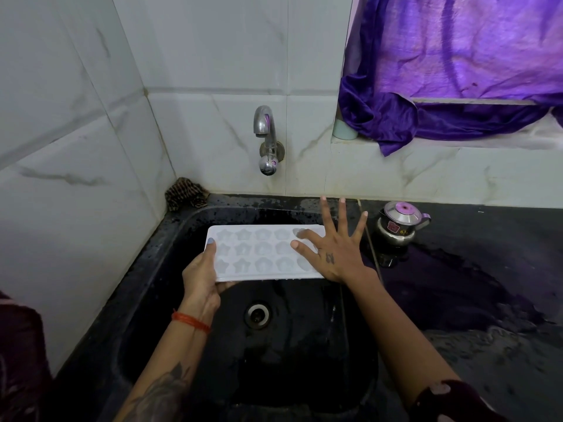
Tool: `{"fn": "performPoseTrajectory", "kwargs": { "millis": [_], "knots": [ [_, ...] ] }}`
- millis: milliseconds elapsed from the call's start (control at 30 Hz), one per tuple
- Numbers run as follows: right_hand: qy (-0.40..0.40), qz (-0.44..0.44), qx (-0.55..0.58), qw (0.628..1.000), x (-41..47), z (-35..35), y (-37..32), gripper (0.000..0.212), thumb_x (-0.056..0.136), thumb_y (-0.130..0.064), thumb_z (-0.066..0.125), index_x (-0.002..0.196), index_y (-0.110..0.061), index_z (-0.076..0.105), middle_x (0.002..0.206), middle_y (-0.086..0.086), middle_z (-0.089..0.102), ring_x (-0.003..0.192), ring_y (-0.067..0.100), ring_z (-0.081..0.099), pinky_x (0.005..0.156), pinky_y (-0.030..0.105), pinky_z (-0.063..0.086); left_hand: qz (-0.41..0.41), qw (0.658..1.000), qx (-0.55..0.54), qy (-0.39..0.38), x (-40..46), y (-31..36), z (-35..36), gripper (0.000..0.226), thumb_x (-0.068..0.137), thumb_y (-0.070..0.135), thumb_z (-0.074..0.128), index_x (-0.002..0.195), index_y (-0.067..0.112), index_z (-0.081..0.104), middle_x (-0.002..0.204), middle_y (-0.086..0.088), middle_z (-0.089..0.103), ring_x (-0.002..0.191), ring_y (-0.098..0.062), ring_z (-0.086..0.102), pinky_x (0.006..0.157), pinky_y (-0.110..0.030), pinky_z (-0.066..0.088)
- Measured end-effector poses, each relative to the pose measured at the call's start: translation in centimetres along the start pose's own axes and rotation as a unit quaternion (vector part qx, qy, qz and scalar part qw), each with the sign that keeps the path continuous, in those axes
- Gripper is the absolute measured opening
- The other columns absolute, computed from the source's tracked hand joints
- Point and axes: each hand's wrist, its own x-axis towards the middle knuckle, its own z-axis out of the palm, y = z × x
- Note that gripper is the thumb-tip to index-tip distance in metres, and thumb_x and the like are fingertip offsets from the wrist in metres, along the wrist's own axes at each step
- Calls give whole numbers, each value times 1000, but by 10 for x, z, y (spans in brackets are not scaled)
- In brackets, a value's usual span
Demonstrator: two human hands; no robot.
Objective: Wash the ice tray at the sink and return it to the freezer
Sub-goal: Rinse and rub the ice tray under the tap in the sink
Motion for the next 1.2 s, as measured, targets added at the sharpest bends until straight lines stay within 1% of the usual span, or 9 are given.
{"fn": "performPoseTrajectory", "kwargs": {
  "millis": [100, 200, 333, 500, 667, 833, 933, 1067, 1200],
  "knots": [
    [-12, -5, 24, 1000, 0, 0, -1, 81, 69, -81, -8, 124, -55, 45, 147, -7, -36, 132, 27, -41, 96, 57, -34, 6, 1000, 0, 0, 0, 1, 0, 19, 92, 34, 59, 84, 17, 61, 83, -3, 66, 72, -18, 64, 41, -28, 54],
    [-16, -3, 45, 999, 0, 0, -1, 74, 72, -80, -2, 122, -55, 48, 146, -8, -36, 133, 25, -40, 96, 56, -34, 5, 1000, -5, 3, 1, 1, -1, 19, 91, 34, 59, 84, 17, 62, 82, -3, 66, 72, -17, 64, 41, -27, 54],
    [-6, -9, 54, 998, 0, -2, -1, 75, 72, -80, 0, 117, -51, 52, 146, -8, -35, 135, 26, -37, 98, 56, -32, 4, 1000, -7, 5, 1, -1, -1, 18, 91, 34, 59, 84, 17, 61, 83, -3, 66, 72, -18, 64, 42, -28, 54],
    [29, -12, 22, 999, -2, 2, 2, 82, 71, -82, -7, 109, -48, 57, 151, -5, -28, 139, 31, -30, 99, 58, -31, 3, 1000, -1, -1, 1, -2, 0, 19, 92, 35, 58, 85, 18, 61, 84, -3, 67, 73, -18, 65, 48, -30, 55],
    [47, -4, 3, 999, -3, 4, 1, 81, 74, -81, -6, 107, -47, 60, 154, -2, -21, 140, 32, -26, 100, 61, -29, 6, 1000, 0, -3, 1, -2, 0, 19, 92, 34, 58, 84, 17, 61, 83, -3, 66, 73, -18, 64, 43, -28, 55],
    [13, 11, 17, 1000, -4, 5, 1, 88, 68, -83, -13, 116, -49, 53, 150, -4, -32, 137, 30, -34, 97, 59, -32, 9, 1000, 4, 1, 1, -2, 0, 19, 92, 33, 58, 83, 17, 60, 82, -3, 66, 72, -18, 64, 45, -30, 57],
    [16, 8, 42, 999, -4, 6, 0, 86, 69, -83, -9, 116, -47, 53, 151, -4, -31, 137, 28, -35, 98, 57, -32, 14, 1000, 10, 0, 2, -3, -1, 18, 92, 33, 57, 82, 18, 60, 82, -2, 66, 72, -18, 64, 52, -32, 57],
    [24, 0, 73, 997, -3, 0, -7, 73, 75, -79, 5, 120, -42, 49, 155, -2, -26, 140, 29, -30, 102, 58, -28, 10, 1000, 9, -1, 3, -3, 0, 18, 92, 33, 58, 81, 18, 59, 82, -3, 66, 72, -19, 64, 62, -38, 56],
    [13, -21, 72, 997, -1, -7, -17, 68, 76, -77, 11, 117, -42, 52, 156, -1, -23, 140, 29, -28, 105, 62, -23, 6, 1000, 8, -1, 4, -3, 1, 18, 92, 34, 58, 83, 18, 60, 83, -3, 67, 73, -19, 65, 56, -35, 56]
  ]
}}
